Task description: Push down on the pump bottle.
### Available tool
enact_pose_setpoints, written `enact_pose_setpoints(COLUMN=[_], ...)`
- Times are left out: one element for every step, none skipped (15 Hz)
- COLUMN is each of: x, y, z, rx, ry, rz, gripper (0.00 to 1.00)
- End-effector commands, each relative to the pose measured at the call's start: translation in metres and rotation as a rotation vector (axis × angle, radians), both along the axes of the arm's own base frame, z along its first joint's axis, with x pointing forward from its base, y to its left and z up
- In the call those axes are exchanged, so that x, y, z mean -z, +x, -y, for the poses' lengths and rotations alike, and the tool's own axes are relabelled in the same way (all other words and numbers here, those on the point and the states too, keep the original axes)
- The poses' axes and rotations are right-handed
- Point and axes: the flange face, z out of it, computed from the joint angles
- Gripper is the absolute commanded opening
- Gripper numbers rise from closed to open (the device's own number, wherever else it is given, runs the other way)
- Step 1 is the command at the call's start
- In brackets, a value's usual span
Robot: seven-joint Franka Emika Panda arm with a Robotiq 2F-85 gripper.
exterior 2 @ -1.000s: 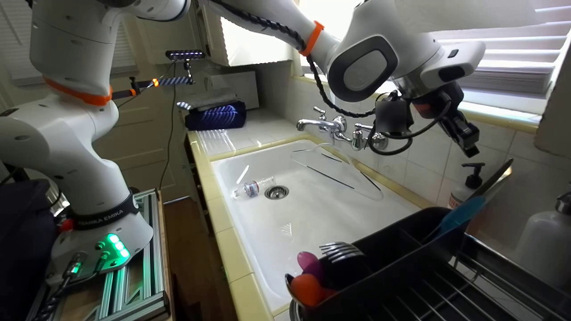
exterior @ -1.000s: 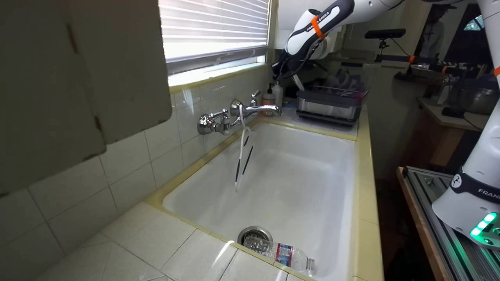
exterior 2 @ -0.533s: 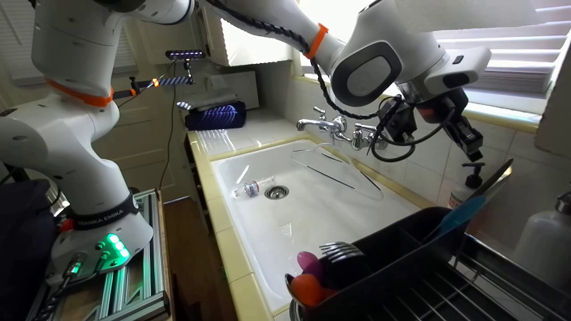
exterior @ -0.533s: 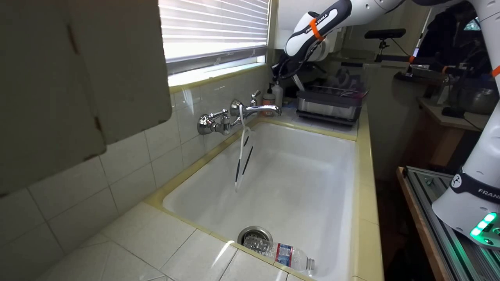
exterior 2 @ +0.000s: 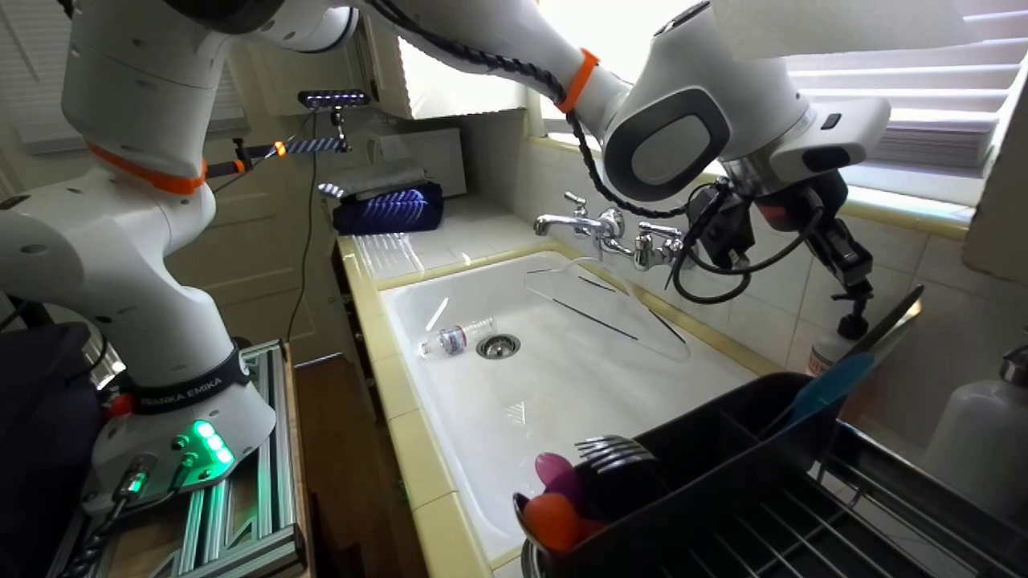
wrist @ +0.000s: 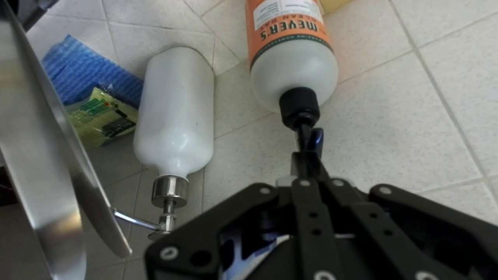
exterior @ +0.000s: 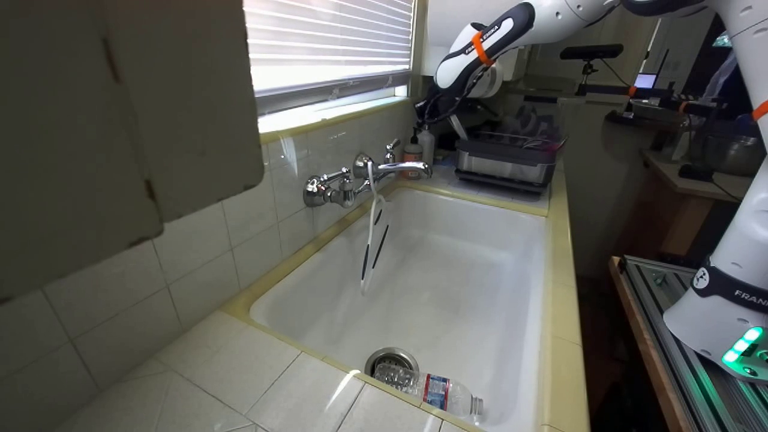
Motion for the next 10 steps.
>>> enact_pose_setpoints(x=[0.0050,0.0051,0.0053,0.0047,0.0042,0.0039,0.0035,0.0036,0.0037,0.0037], y=[0.0052,0.0057,0.0067,0.0075,0.0082,0.0091,0.0104,0.0116,0.0124,0.0130], z=[0.0073,0.0079,0.0087,0.0090,0.0094,0.0096,0.0098,0.0098,0.0094,0.0091], rx=[0.003,0.004,0.007,0.009,0.010,0.011,0.010,0.010,0.009,0.008], ry=[0.018,0.020,0.021,0.023,0.026,0.027,0.028,0.029,0.030,0.033], rz=[0.016,0.018,0.024,0.029,0.033,0.035,0.038,0.041,0.041,0.041], gripper=[0.00,0.00,0.00,0.00,0.00,0.00,0.00,0.00,0.00,0.00])
